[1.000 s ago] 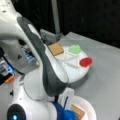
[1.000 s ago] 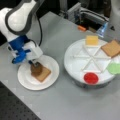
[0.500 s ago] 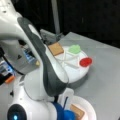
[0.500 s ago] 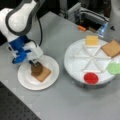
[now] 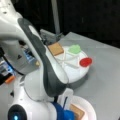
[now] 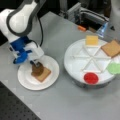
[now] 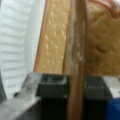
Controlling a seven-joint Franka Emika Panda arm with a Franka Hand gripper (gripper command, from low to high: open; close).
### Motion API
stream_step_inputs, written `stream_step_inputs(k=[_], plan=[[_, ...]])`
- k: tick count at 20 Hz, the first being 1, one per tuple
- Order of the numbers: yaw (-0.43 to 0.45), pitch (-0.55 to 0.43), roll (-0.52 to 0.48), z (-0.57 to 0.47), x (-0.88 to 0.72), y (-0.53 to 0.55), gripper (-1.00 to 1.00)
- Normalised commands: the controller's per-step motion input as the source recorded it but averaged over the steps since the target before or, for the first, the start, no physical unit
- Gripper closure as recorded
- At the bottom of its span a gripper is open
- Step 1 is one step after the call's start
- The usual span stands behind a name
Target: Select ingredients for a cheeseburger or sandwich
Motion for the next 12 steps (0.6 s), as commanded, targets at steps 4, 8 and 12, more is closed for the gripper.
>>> stream_step_inputs(k=[4, 8, 12], plan=[[0.091, -0.113, -0.144, -0.09, -0.07, 0.05, 1.0], [0.096, -0.114, -0.144, -0.09, -0.05, 0.04, 1.0], [0.1, -0.109, -0.135, -0.1, -0.03, 0.01, -1.0]])
